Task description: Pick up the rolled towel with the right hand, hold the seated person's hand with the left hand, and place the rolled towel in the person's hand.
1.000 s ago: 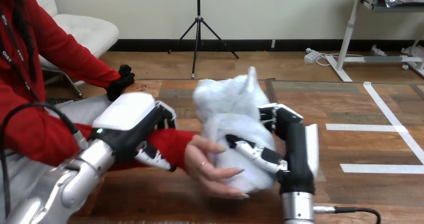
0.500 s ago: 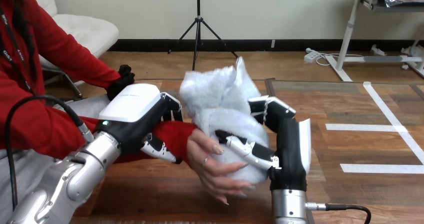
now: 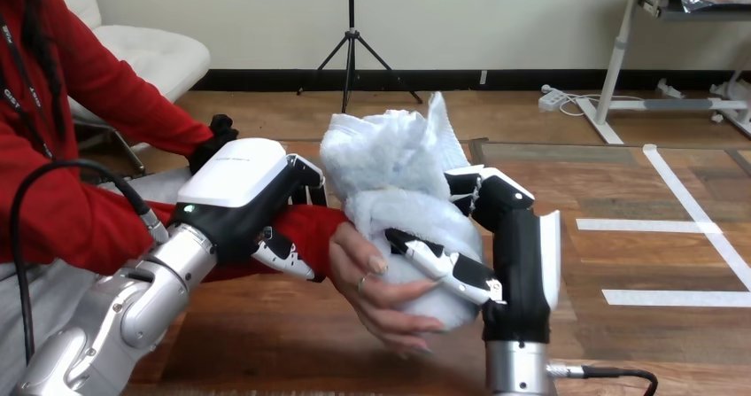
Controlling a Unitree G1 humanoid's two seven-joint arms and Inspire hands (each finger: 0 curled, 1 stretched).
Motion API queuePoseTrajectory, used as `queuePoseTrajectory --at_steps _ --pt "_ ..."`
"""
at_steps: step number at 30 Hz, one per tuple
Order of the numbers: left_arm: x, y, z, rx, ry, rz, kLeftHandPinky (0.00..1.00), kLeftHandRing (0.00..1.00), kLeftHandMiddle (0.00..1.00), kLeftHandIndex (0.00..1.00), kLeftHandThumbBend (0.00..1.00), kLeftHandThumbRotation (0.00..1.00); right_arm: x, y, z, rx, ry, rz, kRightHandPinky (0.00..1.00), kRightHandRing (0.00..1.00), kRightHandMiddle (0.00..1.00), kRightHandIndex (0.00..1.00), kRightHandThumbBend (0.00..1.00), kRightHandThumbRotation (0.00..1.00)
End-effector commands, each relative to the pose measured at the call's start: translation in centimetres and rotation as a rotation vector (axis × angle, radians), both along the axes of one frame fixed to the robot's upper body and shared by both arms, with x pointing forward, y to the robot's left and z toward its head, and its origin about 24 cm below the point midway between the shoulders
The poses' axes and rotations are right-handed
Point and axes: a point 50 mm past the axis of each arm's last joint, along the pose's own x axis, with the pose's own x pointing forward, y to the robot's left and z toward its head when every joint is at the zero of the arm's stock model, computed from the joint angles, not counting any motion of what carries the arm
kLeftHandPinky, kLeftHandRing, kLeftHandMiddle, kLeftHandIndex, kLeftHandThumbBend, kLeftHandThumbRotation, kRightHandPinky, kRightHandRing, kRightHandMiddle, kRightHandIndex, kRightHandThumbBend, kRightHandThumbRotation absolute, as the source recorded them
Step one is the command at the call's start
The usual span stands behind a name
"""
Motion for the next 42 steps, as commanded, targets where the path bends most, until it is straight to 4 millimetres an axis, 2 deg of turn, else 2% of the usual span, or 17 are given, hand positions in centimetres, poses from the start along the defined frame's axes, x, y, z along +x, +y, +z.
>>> queuePoseTrajectory --at_steps 1,18,42 --pt "1.2 -2.4 4.0 -0.062 -0.163 -0.081 0.27 0.30 0.35 0.38 0.82 0.00 -0.4 3.1 3.1 0.092 -0.180 0.120 0.25 0.32 0.45 0.44 0.67 0.00" --pt "1.2 -2.1 3.6 -0.070 -0.153 -0.079 0.27 0.30 0.35 0.37 0.84 0.00 -1.9 3.0 4.2 0.115 -0.240 0.147 0.23 0.29 0.44 0.44 0.64 0.00" --pt "1.2 -1.7 3.1 -0.050 -0.136 -0.057 0.29 0.32 0.37 0.39 0.83 0.00 -1.5 2.3 4.8 0.137 -0.241 0.172 0.22 0.29 0.43 0.43 0.66 0.00"
